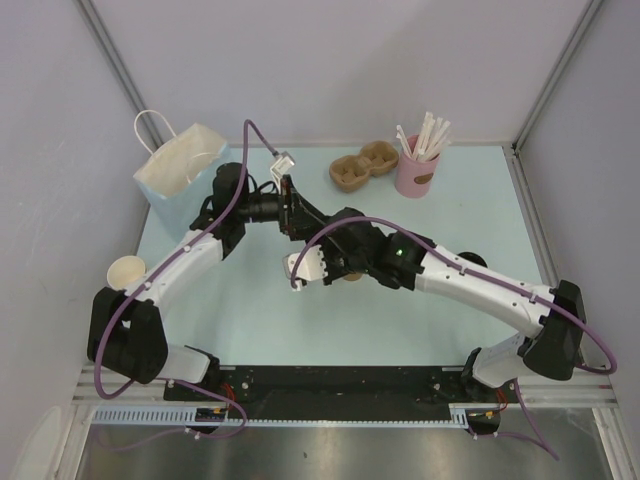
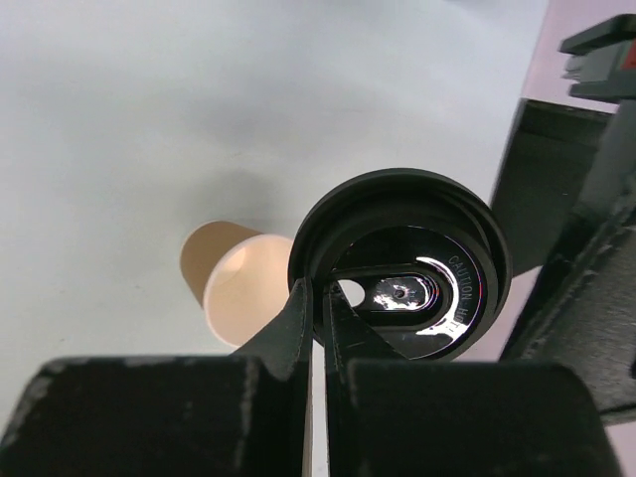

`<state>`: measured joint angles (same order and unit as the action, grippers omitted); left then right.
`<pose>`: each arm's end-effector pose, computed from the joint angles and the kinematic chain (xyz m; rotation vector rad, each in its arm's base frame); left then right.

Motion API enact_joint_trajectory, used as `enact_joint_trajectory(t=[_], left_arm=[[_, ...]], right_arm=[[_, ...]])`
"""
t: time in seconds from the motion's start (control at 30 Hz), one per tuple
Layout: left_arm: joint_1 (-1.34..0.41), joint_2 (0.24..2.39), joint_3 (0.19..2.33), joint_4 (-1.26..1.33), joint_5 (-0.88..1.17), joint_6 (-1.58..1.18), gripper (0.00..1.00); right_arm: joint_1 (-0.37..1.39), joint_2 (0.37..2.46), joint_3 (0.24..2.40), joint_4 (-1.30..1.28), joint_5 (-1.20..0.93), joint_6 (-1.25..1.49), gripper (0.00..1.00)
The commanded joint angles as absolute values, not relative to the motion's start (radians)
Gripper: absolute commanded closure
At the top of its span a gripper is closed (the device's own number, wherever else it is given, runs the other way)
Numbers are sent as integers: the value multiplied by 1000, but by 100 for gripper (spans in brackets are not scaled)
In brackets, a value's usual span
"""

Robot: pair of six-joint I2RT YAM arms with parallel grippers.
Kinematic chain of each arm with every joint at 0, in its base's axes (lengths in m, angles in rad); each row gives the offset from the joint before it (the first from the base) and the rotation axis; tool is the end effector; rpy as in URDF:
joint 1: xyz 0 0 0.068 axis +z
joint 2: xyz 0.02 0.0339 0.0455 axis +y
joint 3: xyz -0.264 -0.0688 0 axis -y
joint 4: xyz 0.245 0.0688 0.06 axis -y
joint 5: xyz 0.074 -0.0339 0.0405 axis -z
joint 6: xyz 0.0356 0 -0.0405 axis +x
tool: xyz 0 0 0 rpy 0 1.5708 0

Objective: Pack the takeout coffee

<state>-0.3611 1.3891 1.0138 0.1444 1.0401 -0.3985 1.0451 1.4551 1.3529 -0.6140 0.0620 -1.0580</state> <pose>0.2809 -0.1389 0.3181 0.7640 1.7715 -1.4503 0.1635 0.2774 0.3385 -1.9689 1.1626 -0.0776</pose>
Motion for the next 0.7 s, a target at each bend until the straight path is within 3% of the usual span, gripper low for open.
enact_joint_trajectory(t=[0.0, 0.23, 0.47, 0.67], left_arm=[[-345, 1342, 1055, 161, 1043, -376, 3], [-290, 1307, 1104, 63, 971, -281, 1], [-247, 1261, 1215, -234, 761, 66, 1], [-247, 1158, 1065, -232, 715, 179, 1]], right_arm=[[1034, 1398, 1374, -663, -34, -1011, 100], [951, 1348, 1374, -752, -201, -959, 100], [806, 1322, 1374, -792, -356, -897, 100], [709, 1374, 1374, -802, -460, -812, 100]])
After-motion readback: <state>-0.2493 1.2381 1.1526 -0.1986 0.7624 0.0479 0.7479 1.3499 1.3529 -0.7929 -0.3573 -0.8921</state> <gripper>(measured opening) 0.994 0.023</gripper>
